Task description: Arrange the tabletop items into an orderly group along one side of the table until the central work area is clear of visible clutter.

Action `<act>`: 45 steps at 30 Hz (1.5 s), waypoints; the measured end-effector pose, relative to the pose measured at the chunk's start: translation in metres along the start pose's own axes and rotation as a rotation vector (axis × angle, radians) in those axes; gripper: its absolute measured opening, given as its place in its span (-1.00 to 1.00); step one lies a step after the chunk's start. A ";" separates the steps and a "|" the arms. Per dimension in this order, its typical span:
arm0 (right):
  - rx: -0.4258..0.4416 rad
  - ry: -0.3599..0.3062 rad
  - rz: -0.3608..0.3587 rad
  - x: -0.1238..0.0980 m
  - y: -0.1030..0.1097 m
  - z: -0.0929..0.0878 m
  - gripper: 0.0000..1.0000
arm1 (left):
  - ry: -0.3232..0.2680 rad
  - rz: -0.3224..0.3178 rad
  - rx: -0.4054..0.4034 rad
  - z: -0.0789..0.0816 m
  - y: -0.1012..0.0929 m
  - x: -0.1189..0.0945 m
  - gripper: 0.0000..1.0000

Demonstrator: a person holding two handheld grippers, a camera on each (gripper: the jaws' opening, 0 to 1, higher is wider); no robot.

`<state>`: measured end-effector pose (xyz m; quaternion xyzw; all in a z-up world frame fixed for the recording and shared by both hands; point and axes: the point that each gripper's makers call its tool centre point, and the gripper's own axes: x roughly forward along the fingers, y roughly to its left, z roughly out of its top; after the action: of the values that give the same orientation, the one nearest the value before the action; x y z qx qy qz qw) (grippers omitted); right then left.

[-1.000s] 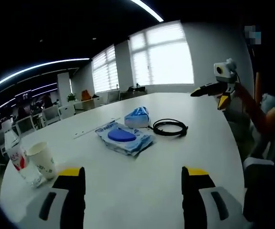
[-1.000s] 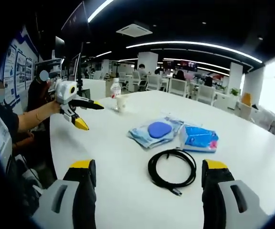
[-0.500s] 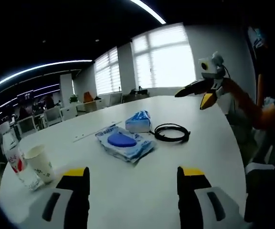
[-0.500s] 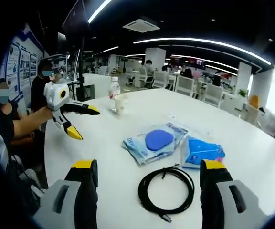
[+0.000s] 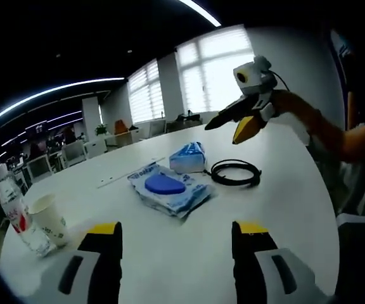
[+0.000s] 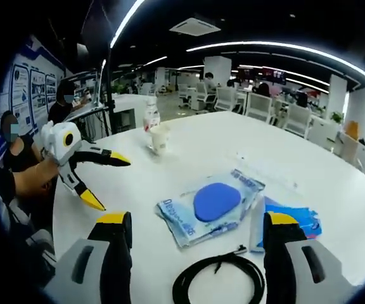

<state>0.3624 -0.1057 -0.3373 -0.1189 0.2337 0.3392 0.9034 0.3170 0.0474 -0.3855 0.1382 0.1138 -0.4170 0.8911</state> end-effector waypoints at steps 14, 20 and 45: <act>0.048 0.039 0.012 0.053 -0.035 0.011 0.59 | 0.027 -0.011 -0.022 -0.001 -0.002 0.026 0.35; 0.055 0.070 0.004 0.064 -0.042 0.003 0.59 | 0.030 -0.006 -0.035 -0.001 0.001 0.033 0.32; 0.096 0.085 -0.032 0.081 -0.071 -0.003 0.45 | 0.049 -0.005 -0.037 0.001 0.001 0.054 0.15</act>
<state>0.4620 -0.1146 -0.3768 -0.0937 0.2858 0.3076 0.9027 0.3515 0.0090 -0.4015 0.1315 0.1436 -0.4135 0.8894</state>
